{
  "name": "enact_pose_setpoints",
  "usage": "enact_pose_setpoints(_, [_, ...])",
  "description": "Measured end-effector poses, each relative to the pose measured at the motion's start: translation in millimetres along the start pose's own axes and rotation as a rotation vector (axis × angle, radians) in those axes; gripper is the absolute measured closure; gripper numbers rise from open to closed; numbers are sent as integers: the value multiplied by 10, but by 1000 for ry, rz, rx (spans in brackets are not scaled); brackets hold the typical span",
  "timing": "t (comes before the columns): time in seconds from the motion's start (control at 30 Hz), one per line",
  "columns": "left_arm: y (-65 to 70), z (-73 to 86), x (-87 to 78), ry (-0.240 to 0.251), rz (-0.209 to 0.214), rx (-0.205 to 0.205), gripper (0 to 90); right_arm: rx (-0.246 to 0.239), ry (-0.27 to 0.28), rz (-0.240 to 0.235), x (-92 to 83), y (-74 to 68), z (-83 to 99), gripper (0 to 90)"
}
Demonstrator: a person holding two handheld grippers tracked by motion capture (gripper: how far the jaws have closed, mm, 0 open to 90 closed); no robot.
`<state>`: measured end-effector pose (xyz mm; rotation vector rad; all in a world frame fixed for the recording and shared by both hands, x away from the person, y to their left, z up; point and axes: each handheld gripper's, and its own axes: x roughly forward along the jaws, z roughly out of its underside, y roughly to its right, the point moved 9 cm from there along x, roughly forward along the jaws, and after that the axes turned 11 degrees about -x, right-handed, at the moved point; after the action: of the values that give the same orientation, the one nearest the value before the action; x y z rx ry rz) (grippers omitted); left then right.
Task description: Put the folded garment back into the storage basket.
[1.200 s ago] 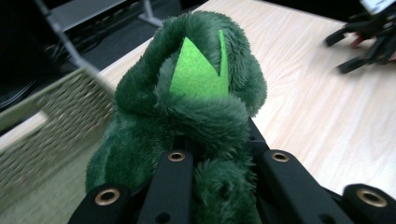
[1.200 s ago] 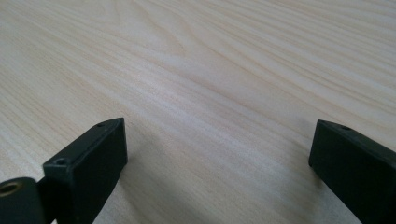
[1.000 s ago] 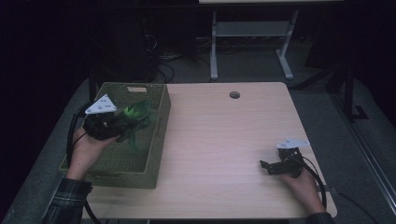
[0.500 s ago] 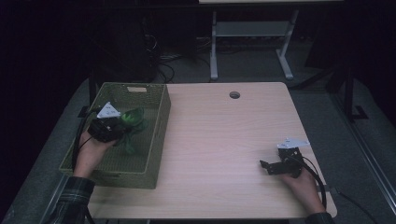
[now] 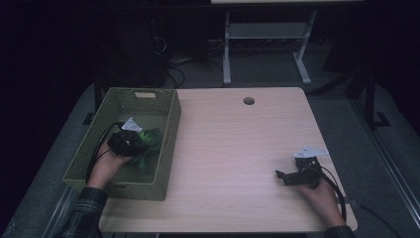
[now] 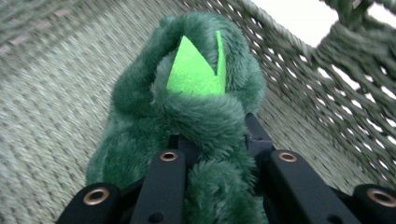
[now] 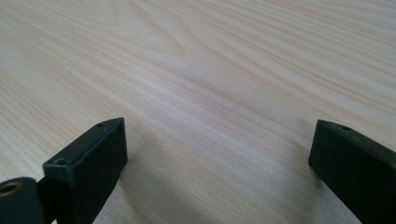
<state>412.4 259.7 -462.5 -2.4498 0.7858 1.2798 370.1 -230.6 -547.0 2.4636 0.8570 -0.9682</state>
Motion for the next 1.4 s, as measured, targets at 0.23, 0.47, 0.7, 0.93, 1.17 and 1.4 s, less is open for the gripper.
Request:
enact_pose_setpoints(0.23, [58, 88, -34, -31, 30, 24, 667, 0, 0, 0, 0, 0, 0, 41])
enact_pose_setpoints(0.47, [88, 154, -116, -14, 67, 32, 542, 1, 0, 0, 0, 1, 0, 41])
enact_pose_setpoints(0.7, [4, 110, -220, 52, 40, 20, 389, 1, 1, 1, 1, 3, 0, 41])
enact_pose_setpoints(0.93, [-66, 50, -301, 102, 11, -4, 323, 1, 1, 2, 1, 4, 0, 41])
enact_pose_setpoints(1.17, [-130, -5, -378, 148, -4, -31, 275, 1, 1, 2, 1, 4, 0, 41])
enact_pose_setpoints(1.4, [-113, -23, -388, 154, 4, -28, 309, 1, 1, 2, 1, 4, 0, 41])
